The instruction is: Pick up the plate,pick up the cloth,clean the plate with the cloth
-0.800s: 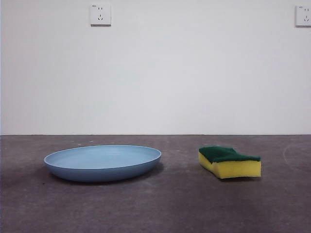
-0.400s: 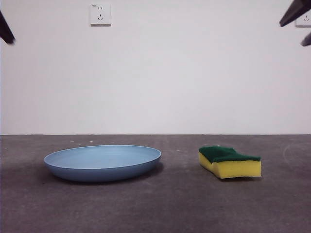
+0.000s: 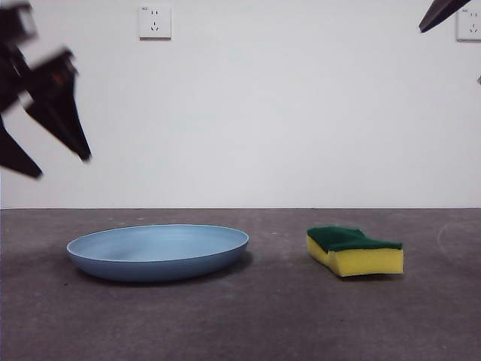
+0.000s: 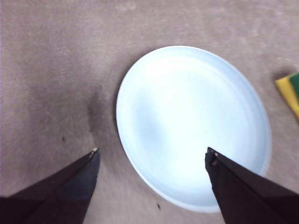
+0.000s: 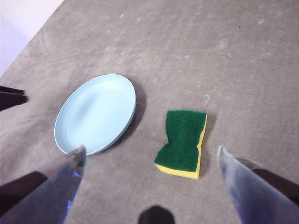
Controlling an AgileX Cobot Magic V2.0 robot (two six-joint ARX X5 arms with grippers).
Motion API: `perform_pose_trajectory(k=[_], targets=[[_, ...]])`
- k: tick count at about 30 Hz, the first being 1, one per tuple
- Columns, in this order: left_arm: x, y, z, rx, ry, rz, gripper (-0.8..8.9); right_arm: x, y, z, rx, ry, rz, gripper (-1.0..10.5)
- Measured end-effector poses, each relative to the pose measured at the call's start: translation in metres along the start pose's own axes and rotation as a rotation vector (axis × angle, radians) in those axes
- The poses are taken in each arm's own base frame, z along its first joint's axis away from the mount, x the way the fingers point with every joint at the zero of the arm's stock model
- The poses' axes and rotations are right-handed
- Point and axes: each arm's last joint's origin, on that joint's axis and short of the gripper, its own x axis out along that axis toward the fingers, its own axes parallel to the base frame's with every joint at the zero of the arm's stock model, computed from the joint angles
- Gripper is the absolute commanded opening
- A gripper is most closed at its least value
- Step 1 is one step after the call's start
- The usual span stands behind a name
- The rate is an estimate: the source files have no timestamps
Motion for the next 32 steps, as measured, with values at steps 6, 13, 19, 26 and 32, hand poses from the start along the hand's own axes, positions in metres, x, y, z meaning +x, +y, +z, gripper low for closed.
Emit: perform_pose_trajectory(k=[6,13,19,26,32], targets=[[0.044,0.011,0.008,-0.030,0.080,0.010,3.73,0.000,0.000,0.000,0.000,0.000,0.000,4.8],[0.075,0.018,0.023,-0.050,0.129,0.017,3.73,0.000,0.000,0.000,0.000,0.001,0.000,4.8],[0.087,0.022,0.022,-0.056,0.156,0.044,3.72,0.000,0.000,0.000,0.001,0.001,0.000,4.8],[0.101,0.025,0.013,-0.067,0.213,0.050,3.59,0.000,0.000,0.000,0.001,0.001,0.000,4.7],[0.102,0.022,0.012,-0.057,0.227,0.044,0.89,0.001,0.000,0.000,0.003,0.005,0.000,4.7]])
